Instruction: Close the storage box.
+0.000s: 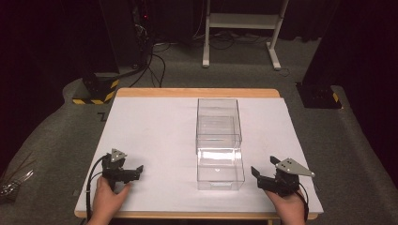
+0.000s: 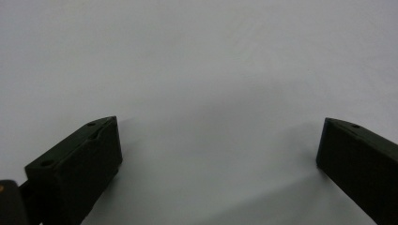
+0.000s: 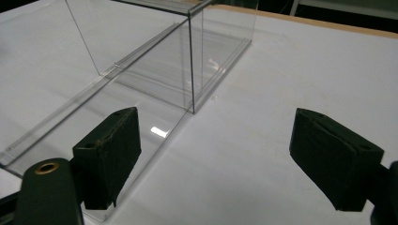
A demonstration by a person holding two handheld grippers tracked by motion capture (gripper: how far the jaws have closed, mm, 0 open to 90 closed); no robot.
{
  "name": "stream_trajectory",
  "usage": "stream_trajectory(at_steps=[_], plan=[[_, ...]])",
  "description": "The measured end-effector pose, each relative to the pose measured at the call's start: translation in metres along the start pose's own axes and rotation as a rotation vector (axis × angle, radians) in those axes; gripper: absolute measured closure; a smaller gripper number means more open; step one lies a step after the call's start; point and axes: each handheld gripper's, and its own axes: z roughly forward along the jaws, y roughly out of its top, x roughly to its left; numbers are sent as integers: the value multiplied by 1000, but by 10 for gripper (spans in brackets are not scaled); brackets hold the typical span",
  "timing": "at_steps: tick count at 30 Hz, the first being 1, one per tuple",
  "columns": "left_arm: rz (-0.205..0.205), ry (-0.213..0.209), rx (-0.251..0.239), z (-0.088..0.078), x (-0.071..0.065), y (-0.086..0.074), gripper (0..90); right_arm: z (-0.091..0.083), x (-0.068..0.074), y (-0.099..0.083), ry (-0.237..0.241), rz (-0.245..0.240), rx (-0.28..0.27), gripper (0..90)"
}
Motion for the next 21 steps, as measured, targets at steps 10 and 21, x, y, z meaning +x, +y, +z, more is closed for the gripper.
stream_trajectory(at_steps=[10, 21], plan=[[0, 0, 0, 0, 0, 0, 6, -7, 8, 5, 21, -7, -29, 171], [0, 0, 0, 0, 0, 0, 6, -15, 22, 10, 58, -29, -65, 174]])
